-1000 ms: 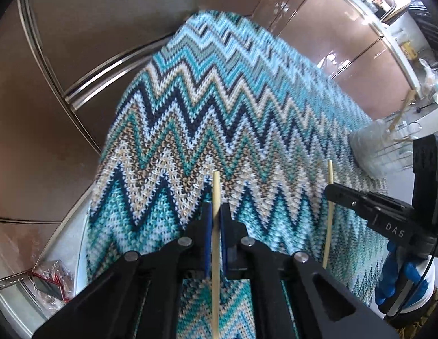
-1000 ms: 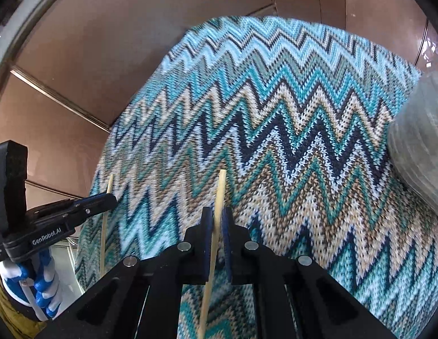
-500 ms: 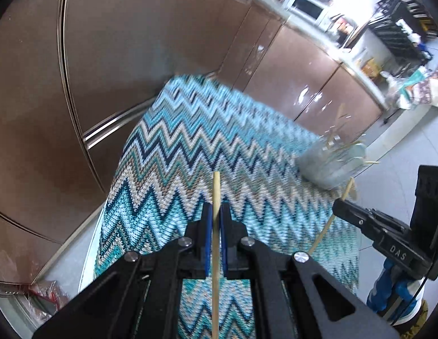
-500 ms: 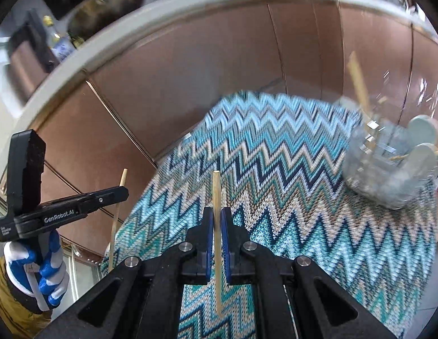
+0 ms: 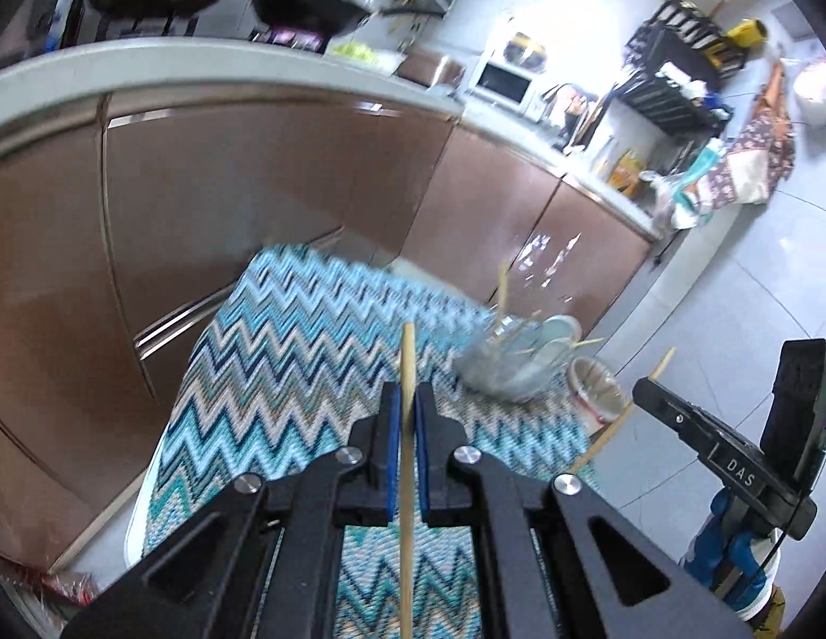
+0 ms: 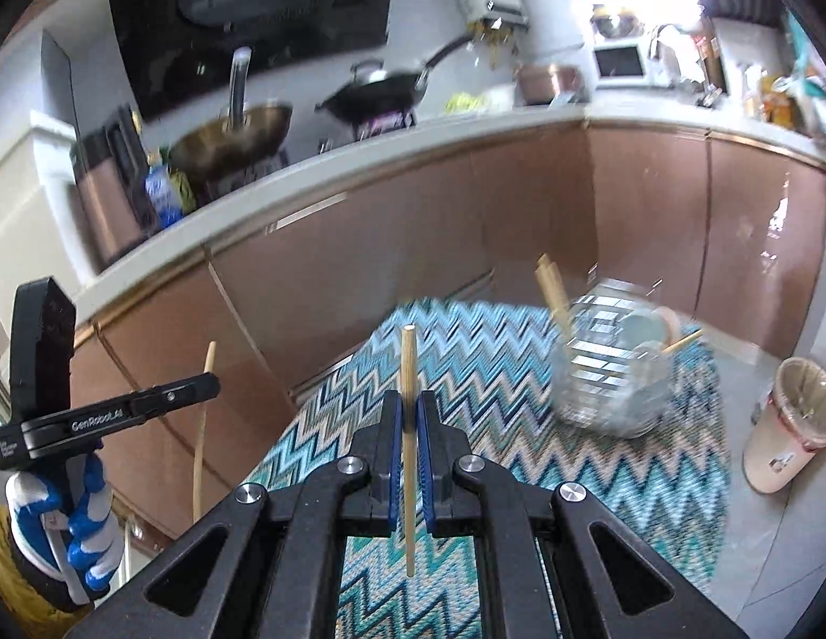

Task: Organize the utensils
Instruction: 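Lift both chopsticks and carry them over the wire holder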

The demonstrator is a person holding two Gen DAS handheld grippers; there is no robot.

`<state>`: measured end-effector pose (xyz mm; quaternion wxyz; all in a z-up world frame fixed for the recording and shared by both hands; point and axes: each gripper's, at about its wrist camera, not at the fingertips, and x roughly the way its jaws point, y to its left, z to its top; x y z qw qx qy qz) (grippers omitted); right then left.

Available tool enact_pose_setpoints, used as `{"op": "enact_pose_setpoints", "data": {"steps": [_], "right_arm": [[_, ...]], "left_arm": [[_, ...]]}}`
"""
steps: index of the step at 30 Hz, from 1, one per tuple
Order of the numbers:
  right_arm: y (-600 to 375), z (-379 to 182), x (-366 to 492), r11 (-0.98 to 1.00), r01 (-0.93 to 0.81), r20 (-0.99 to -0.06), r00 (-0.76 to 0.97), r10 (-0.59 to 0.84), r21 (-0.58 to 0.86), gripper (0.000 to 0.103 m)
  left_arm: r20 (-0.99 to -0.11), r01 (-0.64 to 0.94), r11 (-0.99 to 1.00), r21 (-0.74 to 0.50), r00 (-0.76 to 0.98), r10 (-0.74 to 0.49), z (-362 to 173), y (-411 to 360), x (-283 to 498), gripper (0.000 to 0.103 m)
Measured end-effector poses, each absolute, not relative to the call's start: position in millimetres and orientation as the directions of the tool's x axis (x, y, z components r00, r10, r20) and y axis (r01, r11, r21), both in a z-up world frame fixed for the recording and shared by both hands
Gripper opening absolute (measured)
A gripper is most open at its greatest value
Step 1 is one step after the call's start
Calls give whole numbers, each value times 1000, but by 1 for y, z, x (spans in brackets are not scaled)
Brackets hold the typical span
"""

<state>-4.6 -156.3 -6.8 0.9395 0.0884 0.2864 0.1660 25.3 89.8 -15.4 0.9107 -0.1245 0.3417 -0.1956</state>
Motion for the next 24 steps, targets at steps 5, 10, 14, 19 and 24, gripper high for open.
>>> {"op": "enact_pose_setpoints", "data": {"steps": [5,10,14,19,24], "right_arm": [[-185,15,-24,934,-230,-429,840,332,273,6],[-202,34,-35,945,-207,-365,884,291,252,6],[-212,46,-36,956,-188,-319,913,254,224,6],[-224,54,-20,966,-168,-268,939,217,195,6],[-236,54,12,973,-154,-225,956,191,172,6]], "left_arm": [[-516,312,872,-377,711,-478,6,61,20,5],[-437,353,835,-423,727,-529,29,34,28,5],[-382,385,810,-442,736,-559,46,12,46,5],[-329,408,798,-444,754,-569,62,-16,77,5],[-244,423,798,-428,796,-553,72,-47,112,5]]}}
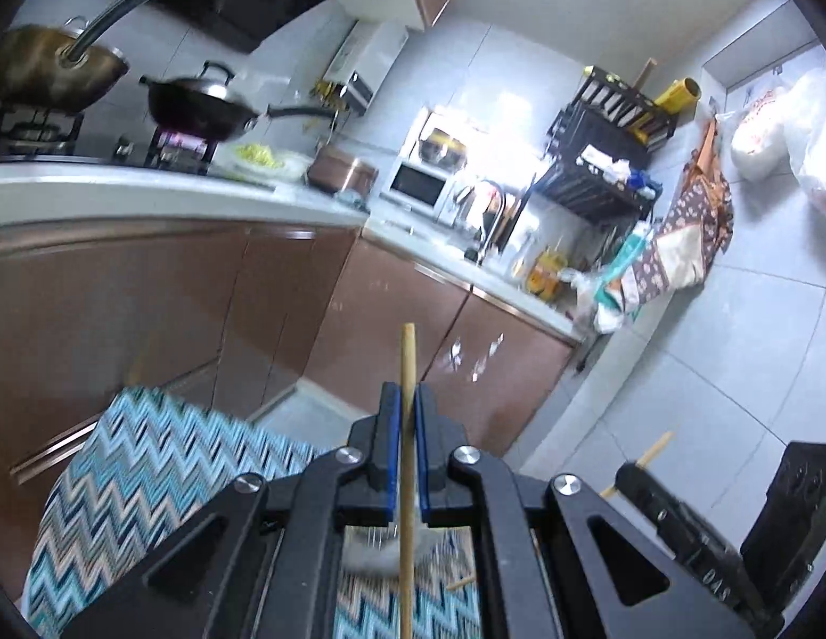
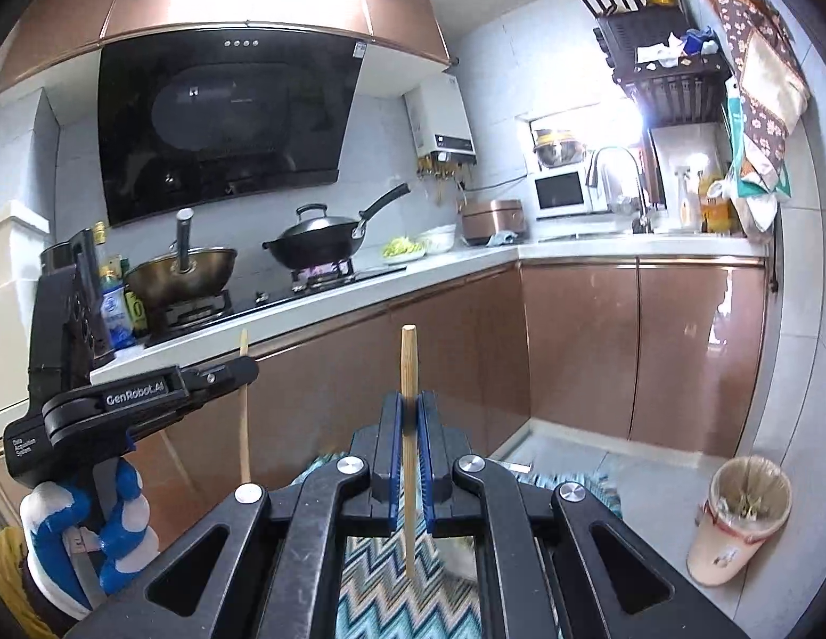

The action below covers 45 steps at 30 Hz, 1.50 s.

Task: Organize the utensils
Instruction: 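Lift both chopsticks and carry them over the wire holder, then open both grippers to drop the chopsticks into the wire holder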

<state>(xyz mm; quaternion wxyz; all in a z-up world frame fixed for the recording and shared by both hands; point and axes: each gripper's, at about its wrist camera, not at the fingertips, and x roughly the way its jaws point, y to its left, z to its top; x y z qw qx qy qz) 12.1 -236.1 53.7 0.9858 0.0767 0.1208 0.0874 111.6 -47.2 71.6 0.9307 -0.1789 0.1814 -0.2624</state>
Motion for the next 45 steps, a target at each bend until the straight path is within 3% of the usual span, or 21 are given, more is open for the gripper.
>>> {"op": "enact_pose_setpoints", "data": {"steps": [7,16,26,28,30,34,36,39,45], "right_arm": [[-251,32,72,976,-145,-228,957,180,160,6],[-261,-6,130,982,-134,-278,946,167,134,6],[-257,-46,151,991,-110,-358,925,131,79,7],[-257,-49,152,991,-103,-371,920,126,81,7],[-256,-50,151,992,-98,-377,918,123,83,8],[-255,-43,143,992,-89,-369,922,117,93,17],[-254,-36,138,992,-83,-357,927,112,95,22],[-251,-24,122,992,-77,-334,936,107,104,31],[-245,-4,86,994,-42,-299,951,72,105,50]], "left_arm": [[-157,416,812,-409,845,-512,60,-99,171,5],[-145,355,845,-399,886,-441,3,-142,234,5],[-140,299,887,-351,920,-366,-57,-155,245,7],[-155,299,890,-344,917,-368,-61,-153,245,12],[-166,300,889,-345,913,-372,-60,-150,242,29],[-165,299,897,-325,916,-365,-48,-138,227,42],[-166,289,906,-308,922,-350,-39,-131,216,55],[-177,259,927,-273,933,-313,-27,-118,196,64],[-246,183,960,-212,941,-233,-6,-86,158,70]]}}
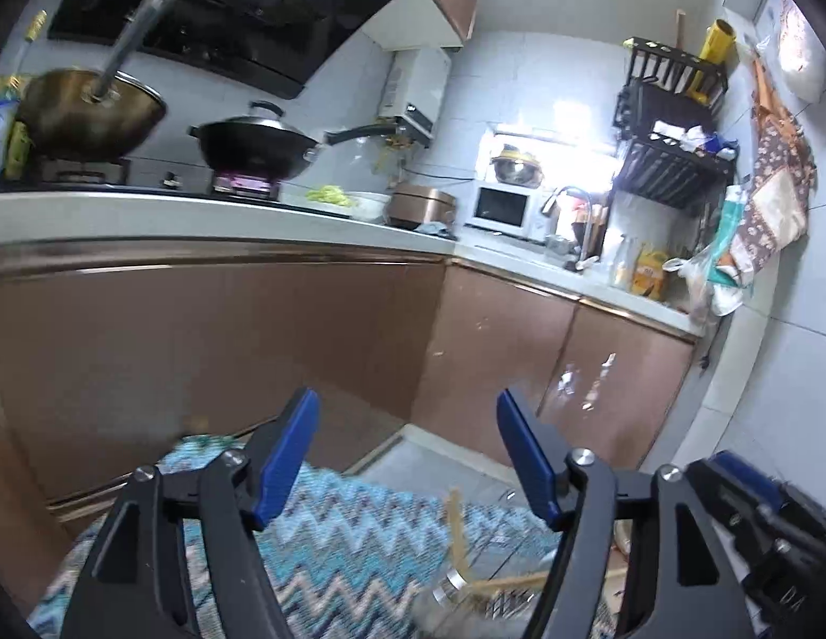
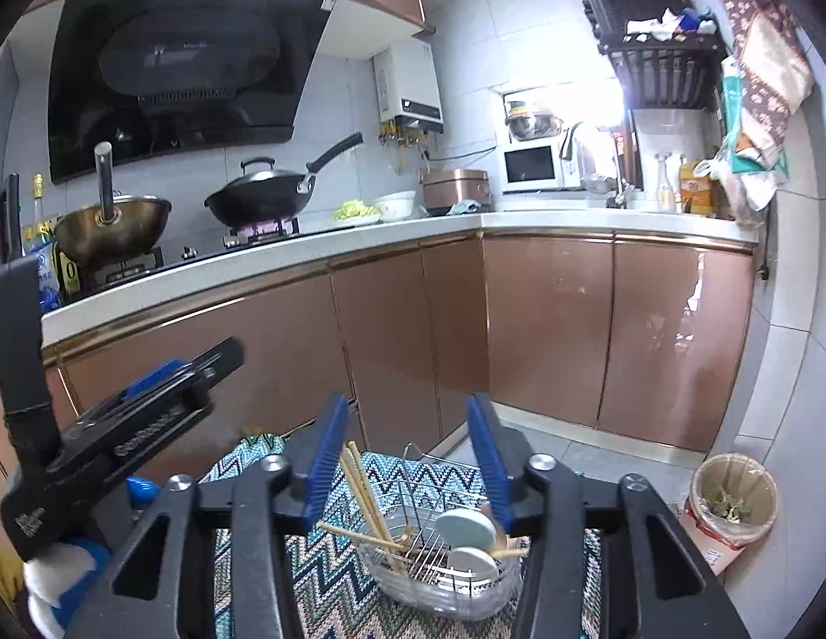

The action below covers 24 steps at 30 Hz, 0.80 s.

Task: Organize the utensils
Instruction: 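Open both grippers to drop the chopsticks into the wire holder, then withdraw both grippers from the holder back over the mat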

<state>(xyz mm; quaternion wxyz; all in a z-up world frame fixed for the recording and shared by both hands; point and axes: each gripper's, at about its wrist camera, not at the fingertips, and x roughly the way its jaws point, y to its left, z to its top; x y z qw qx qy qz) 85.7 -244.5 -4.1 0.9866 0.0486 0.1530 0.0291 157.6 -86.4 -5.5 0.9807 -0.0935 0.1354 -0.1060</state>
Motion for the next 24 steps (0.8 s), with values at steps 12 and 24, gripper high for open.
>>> {"op": "enact_pose_setpoints", "data": {"steps": [12,24], "right_arm": [[-216,21,12,996,64,-210,976,-51,55,103],[-195,25,-33,988,153,-200,969,-148,11,103]], "left_arm": [[-277,22,998,-53,960,-36,22,-33,74,80],[-241,-105,994,3,965,102,44,14,7,94]]}}
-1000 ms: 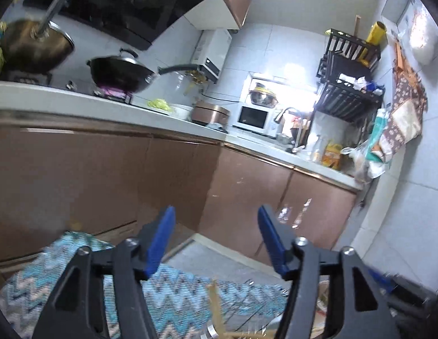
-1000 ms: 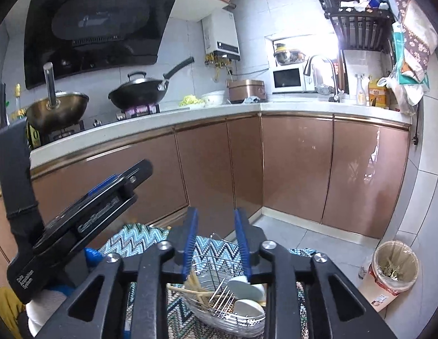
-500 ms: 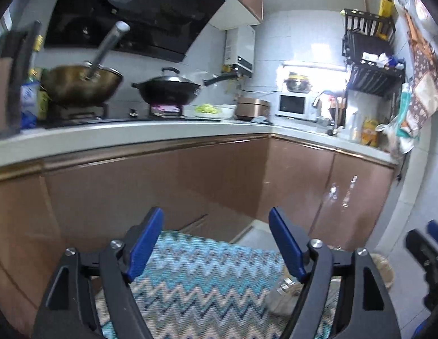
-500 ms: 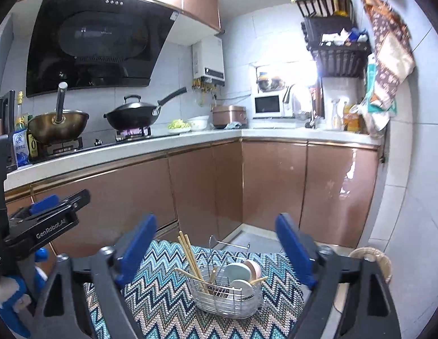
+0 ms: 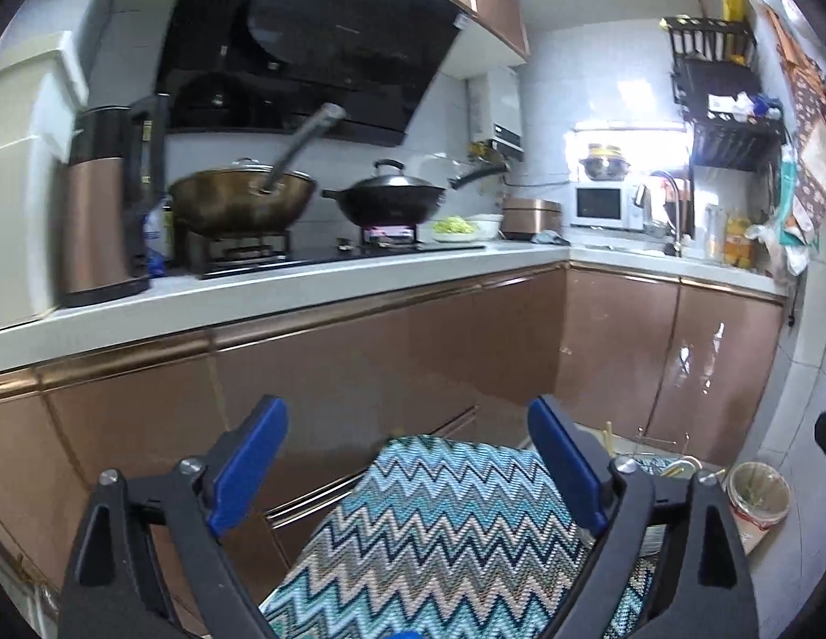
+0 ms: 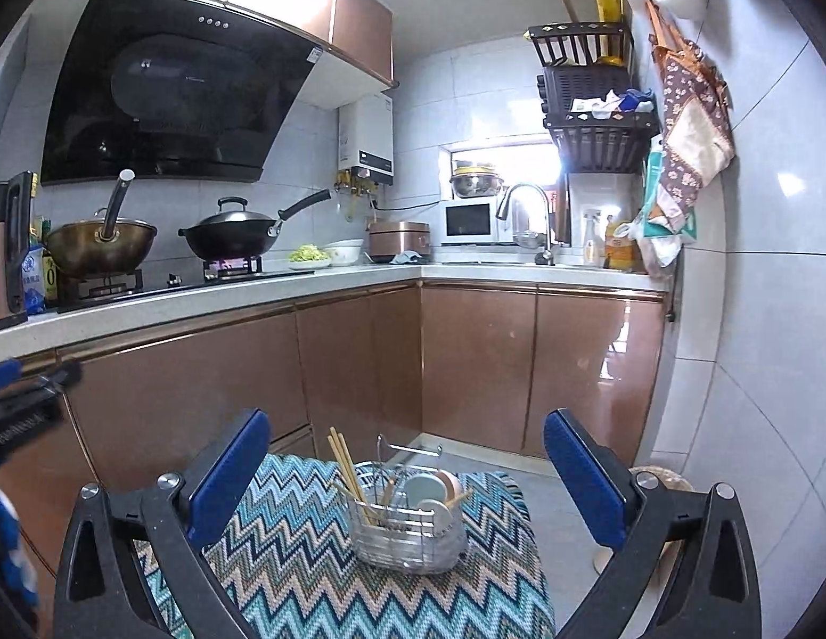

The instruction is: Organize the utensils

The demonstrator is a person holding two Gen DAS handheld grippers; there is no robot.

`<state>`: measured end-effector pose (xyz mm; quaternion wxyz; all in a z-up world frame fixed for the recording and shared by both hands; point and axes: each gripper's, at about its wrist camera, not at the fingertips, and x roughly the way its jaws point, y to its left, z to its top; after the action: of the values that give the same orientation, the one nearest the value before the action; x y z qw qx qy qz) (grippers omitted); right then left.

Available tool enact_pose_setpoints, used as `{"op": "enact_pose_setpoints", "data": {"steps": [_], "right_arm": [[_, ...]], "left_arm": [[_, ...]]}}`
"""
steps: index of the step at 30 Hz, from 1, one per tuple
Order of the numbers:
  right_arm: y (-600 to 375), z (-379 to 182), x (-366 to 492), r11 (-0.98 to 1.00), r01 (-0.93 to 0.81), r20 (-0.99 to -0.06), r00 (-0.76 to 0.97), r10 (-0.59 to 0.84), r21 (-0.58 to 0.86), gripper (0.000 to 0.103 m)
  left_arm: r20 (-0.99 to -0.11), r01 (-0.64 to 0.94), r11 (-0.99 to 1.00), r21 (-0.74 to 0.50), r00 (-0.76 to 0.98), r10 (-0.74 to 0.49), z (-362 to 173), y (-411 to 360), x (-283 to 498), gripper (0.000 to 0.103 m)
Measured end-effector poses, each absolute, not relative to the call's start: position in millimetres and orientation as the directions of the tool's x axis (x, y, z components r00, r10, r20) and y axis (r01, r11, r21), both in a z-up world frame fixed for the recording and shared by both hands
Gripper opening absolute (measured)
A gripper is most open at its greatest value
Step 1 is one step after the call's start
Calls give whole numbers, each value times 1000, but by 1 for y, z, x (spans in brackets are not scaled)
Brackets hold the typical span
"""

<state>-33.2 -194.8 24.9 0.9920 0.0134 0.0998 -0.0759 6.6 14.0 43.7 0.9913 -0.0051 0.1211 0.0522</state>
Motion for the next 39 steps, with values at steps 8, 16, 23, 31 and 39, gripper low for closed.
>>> {"op": "enact_pose_setpoints", "data": {"steps": [8,16,23,31,39], "right_arm": [[-188,21,-57,983,182,-210,962,-177,7,103],[-188,22,-77,978,208,-197,960,-199,21,103],[-186,27,-89,978,209,-178,963,-202,19,103],[-181,28,-94,977,211,-170,964,-206,13,103],[-181,32,-101,965,260,-160,954,-255,14,103]], "left_arm": [[-197,-146,989,-8,970,141,53,42,-30,97],[-187,-134,991,-13,974,129,53,56,-53,97],[-160,-140,990,9,977,140,55,58,-69,97],[-145,-136,991,4,980,135,56,60,-78,97],[-123,-132,991,-5,984,131,58,63,-84,97]]}}
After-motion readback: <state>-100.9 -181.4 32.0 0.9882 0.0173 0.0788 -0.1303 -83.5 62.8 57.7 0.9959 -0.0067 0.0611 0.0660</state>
